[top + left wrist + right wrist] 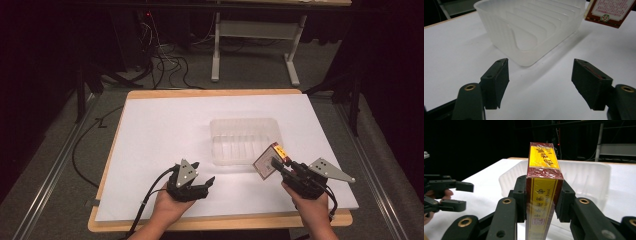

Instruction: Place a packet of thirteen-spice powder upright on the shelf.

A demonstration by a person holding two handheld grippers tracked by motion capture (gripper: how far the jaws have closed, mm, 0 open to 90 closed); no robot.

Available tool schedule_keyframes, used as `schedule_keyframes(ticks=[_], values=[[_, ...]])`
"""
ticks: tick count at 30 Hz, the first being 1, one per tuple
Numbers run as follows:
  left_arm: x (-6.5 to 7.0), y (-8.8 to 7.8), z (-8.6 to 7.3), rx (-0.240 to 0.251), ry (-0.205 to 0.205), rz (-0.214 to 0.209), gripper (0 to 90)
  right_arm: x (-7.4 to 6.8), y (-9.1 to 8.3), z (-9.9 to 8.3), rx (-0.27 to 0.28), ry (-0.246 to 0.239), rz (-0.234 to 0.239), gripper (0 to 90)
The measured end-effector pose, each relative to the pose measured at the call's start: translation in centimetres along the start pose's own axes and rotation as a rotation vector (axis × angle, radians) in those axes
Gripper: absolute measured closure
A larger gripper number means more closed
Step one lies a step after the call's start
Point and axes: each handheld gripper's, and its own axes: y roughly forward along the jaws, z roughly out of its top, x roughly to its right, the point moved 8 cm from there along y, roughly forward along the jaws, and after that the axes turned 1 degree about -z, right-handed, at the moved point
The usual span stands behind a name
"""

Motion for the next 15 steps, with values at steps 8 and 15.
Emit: schedule_keyframes(ticks=[8,15], values=[[-2.3,-1.5,0.0,0.013,-0.038,0.038,31.1,0.9,-0.4,0.3,0.006,-0.005,-0.043,68.4],[-3.5,-3.8,-1.1,0.004,-0.041,0.057,31.1,1.7,-0.6,0.4,0.012,0.003,-0.092,68.3]])
